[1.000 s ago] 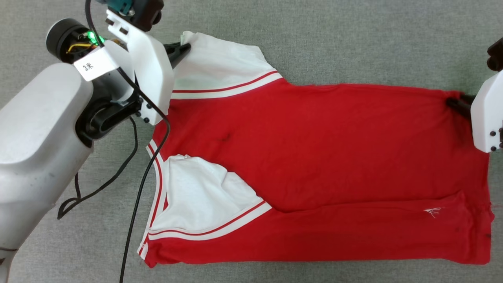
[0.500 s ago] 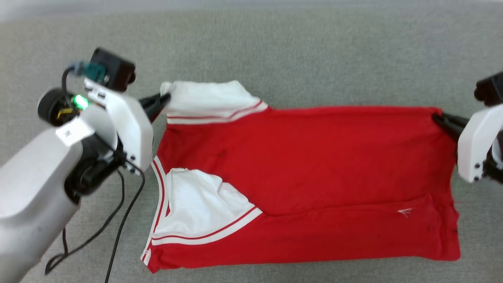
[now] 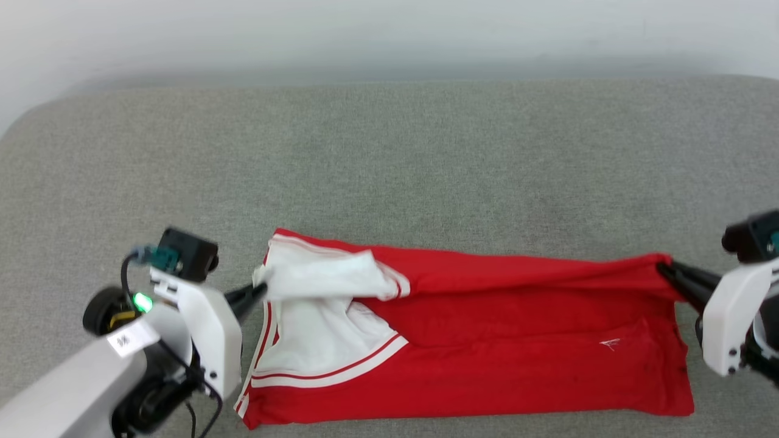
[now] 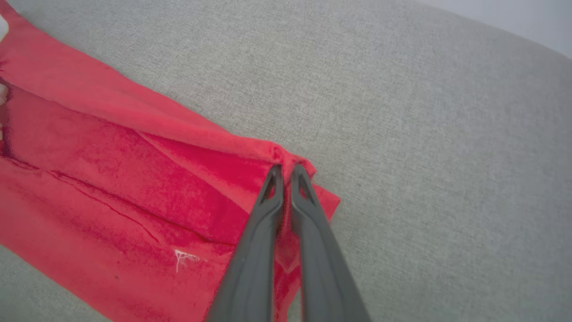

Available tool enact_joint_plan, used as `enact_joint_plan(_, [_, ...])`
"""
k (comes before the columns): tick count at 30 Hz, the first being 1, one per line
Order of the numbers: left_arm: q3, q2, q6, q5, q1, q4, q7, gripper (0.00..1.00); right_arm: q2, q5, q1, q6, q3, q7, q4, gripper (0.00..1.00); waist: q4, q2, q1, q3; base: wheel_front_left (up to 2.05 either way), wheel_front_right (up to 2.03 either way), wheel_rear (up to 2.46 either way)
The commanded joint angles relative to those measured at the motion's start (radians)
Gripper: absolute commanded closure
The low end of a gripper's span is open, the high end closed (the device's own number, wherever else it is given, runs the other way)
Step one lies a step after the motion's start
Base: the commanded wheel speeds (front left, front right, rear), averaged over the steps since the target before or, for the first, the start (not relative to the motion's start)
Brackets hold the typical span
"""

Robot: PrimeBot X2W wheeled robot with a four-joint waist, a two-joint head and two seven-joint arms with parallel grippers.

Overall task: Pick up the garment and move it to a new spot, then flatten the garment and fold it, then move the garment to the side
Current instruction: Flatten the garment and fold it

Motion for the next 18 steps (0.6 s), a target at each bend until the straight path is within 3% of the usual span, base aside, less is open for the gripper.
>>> enact_joint_plan(1, [-0.002, 0.005, 0.006, -0.005, 0.019, -0.002, -0.01, 1.0, -0.002, -0.008, 0.027, -0.001, -0.01, -0.006, -0.009, 1.0, -0.002, -0.0001, 0.0001, -0.009, 0.0, 0.0, 0.0])
enact_joint_plan(9, [-0.026, 0.008, 0.034, -0.051, 0.166, 0.011, -0.055, 1.0, 0.048, -0.038, 0.254, -0.001, -0.122, -0.007, -0.091, 1.0, -0.011, -0.0001, 0.0001, -0.04, 0.0, 0.0, 0.0])
enact_joint_plan(18, [-0.033, -0.013, 0.03, -0.067, 0.203, 0.049, -0.076, 1.0, 0.118, -0.066, 0.381, -0.001, -0.189, 0.02, -0.095, 1.0, -0.013, -0.0001, 0.0001, -0.018, 0.0, 0.0, 0.0])
